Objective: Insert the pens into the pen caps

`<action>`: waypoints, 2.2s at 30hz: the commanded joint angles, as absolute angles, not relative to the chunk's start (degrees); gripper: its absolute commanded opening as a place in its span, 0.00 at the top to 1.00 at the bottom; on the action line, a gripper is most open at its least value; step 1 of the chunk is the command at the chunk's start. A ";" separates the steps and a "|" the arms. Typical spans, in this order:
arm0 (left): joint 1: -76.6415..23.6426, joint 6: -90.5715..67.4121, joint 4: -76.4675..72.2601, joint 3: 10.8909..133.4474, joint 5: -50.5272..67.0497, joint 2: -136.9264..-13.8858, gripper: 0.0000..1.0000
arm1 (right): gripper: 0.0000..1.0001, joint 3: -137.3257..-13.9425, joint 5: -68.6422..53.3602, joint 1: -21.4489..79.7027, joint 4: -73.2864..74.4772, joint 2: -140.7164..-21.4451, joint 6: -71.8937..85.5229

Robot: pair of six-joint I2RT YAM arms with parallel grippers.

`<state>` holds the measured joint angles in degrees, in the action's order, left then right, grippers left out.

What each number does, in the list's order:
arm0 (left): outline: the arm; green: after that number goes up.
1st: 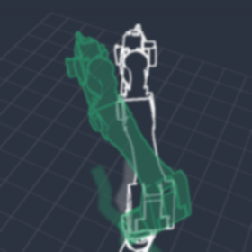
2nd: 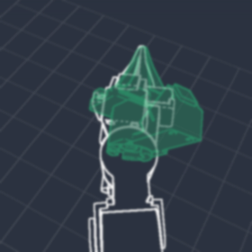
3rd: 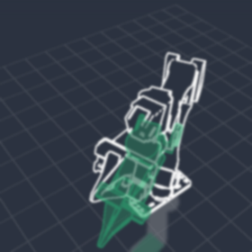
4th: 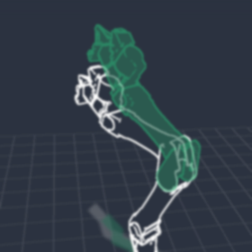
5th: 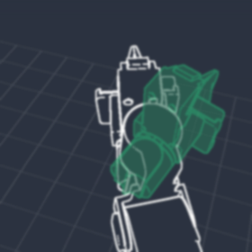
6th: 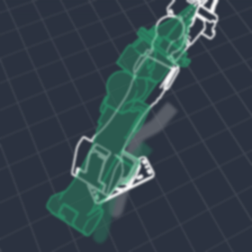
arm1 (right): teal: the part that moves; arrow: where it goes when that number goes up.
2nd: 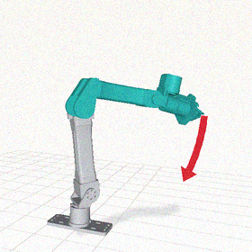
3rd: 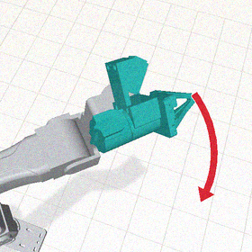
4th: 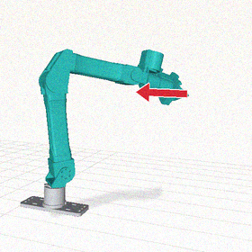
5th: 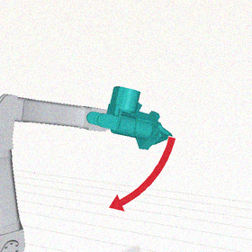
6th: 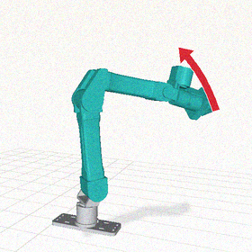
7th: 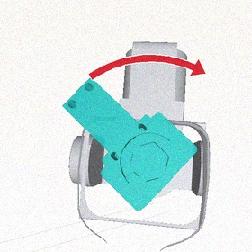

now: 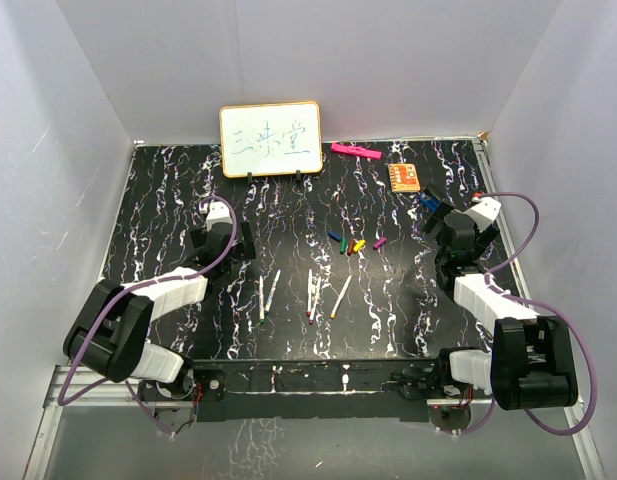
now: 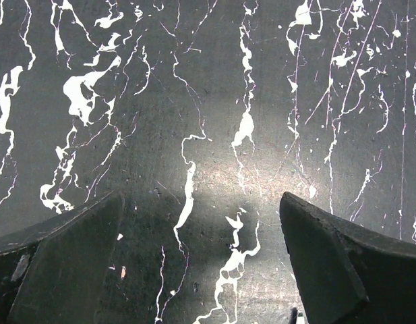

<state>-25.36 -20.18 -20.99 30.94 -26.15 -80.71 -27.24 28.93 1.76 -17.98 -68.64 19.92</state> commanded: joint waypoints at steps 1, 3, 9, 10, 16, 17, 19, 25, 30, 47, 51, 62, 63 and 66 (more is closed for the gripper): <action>-25.70 -20.39 -21.40 31.45 -26.72 -78.84 0.01 | 0.02 -29.86 28.98 1.58 -19.71 -69.20 20.60; -25.86 -20.12 -21.02 32.16 -27.07 -79.45 0.01 | 0.02 -29.80 28.80 1.58 -19.70 -69.29 20.67; -28.44 -16.33 -20.61 33.45 -28.60 -78.90 0.01 | 0.02 -29.88 28.56 1.58 -19.77 -69.27 20.62; -28.54 -16.00 -18.96 34.16 -28.05 -78.70 0.01 | 0.02 -29.93 28.51 1.60 -19.76 -69.26 20.66; -28.56 -14.99 -11.66 36.65 -22.95 -75.52 0.01 | 0.02 -30.08 26.71 1.59 -19.66 -68.72 20.94; -28.56 -14.44 -9.72 37.97 -21.63 -75.59 0.01 | 0.02 -30.02 26.27 1.58 -19.68 -68.39 20.96; -28.66 -15.18 -4.47 42.01 -19.49 -76.92 0.01 | 0.02 -29.89 25.51 1.63 -19.79 -67.90 21.02; -28.95 -18.92 9.52 50.96 -14.56 -83.34 0.01 | 0.02 -30.65 24.19 1.58 -18.77 -67.59 20.93; -30.59 -22.36 17.20 51.77 -14.30 -83.31 0.01 | 0.02 -30.23 22.43 1.61 -18.18 -65.47 21.83; -33.15 -32.75 25.89 45.34 -12.16 -76.30 0.21 | 0.02 -29.09 12.36 1.58 -17.55 -61.06 23.56; -34.53 -34.03 24.68 43.96 -12.86 -75.94 0.28 | 0.02 -29.00 12.60 1.60 -17.50 -60.74 23.71; -37.91 -33.83 24.88 46.89 -15.39 -82.33 0.36 | 0.02 -29.00 11.91 1.59 -17.81 -60.95 23.99; -38.09 -33.94 24.94 47.07 -15.46 -82.87 0.36 | 0.02 -29.00 11.96 1.58 -17.84 -60.99 24.06; -38.47 -33.95 25.11 47.51 -15.73 -84.20 0.36 | 0.02 -29.09 11.84 1.57 -17.97 -61.29 24.15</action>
<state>-37.78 -33.56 24.05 44.88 -14.41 -83.20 -27.97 12.16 1.76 -16.34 -62.19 23.90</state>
